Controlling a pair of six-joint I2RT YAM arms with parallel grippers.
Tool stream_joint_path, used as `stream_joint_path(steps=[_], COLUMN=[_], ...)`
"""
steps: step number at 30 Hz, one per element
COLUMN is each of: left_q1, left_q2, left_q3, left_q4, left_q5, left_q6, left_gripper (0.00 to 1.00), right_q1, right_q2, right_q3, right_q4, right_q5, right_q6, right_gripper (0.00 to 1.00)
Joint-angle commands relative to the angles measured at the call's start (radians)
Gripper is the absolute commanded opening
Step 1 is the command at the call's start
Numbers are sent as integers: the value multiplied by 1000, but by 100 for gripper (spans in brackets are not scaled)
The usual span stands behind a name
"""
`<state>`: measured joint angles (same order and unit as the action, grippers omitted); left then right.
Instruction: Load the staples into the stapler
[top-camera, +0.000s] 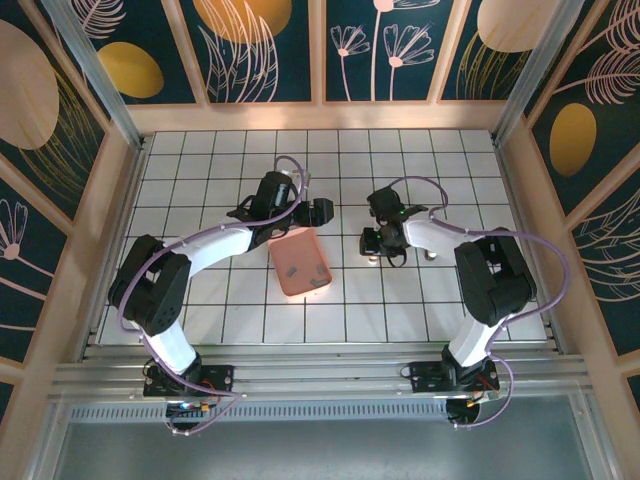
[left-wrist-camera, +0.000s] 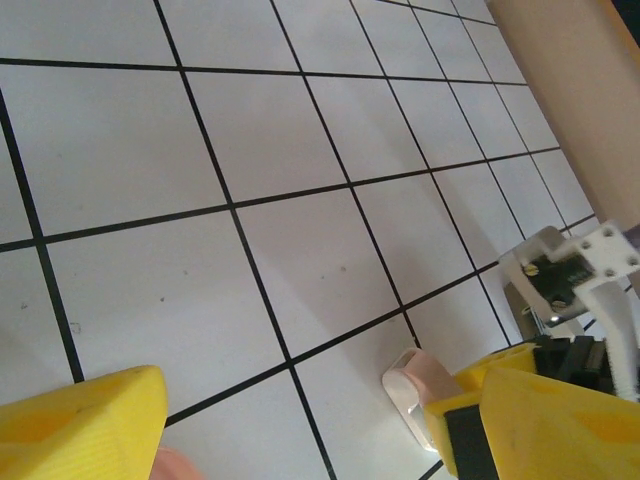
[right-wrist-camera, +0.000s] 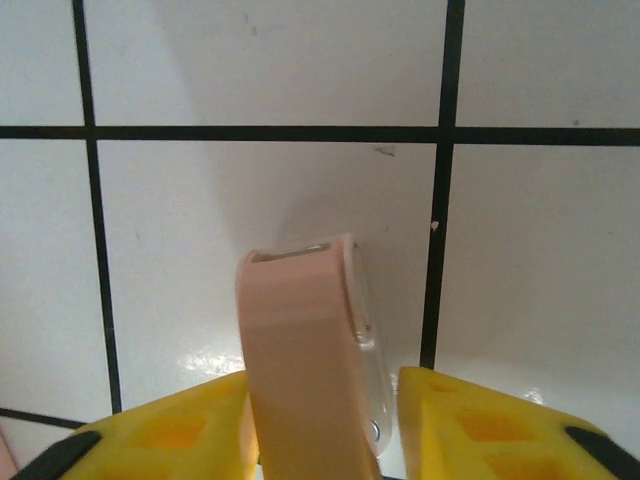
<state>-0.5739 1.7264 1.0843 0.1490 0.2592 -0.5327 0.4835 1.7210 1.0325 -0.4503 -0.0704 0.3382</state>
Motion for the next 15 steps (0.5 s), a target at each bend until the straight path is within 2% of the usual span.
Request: stream_joint_path(steps=[1,6,9,15], left_q1=[4,4,3,3], left_q2=[-32,-31,-30,-32], left_q3=[1,6,10,18], left_q4=[-11,-17,-19,-24], left_q5=[-12,-17,-18,-21], left_q6=[-1,3,3,6], left_gripper=[81,82,81,82], right_q1=[10,11,-9,-118], right_q2=[24,-12,-51,-131], right_q3=[33,39,32,-38], right_q4=[-28,-46,-66,-71], right_q5=[42,80,102,103], right_q6=[-23,-28,-26,-32], right_gripper=[31,19,18,18])
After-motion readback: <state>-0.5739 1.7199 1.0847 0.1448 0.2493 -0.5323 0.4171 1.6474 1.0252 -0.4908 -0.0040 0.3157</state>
